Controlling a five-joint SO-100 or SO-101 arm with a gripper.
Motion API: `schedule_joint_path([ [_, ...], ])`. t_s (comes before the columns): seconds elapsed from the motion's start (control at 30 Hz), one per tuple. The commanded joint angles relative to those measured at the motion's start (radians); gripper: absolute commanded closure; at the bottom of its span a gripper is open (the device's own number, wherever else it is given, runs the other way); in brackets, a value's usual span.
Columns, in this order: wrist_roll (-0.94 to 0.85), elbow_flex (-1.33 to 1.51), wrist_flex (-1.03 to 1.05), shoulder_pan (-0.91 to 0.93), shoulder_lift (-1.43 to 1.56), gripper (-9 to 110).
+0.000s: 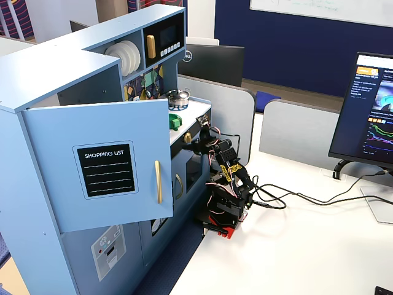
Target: Pick up the lid from the counter and put it on the green recipient
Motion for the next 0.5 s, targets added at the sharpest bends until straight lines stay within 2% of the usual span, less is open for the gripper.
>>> schedule_joint_path([
  [0.0, 0.015, -0.026, -0.199, 0.035, -0.011, 67],
  [0.27, 0.018, -0.008, -0.365, 0.098, -0.077, 61],
  [0.47, 0.028, 0.014, -0.482, 0.153, -0.147, 62],
])
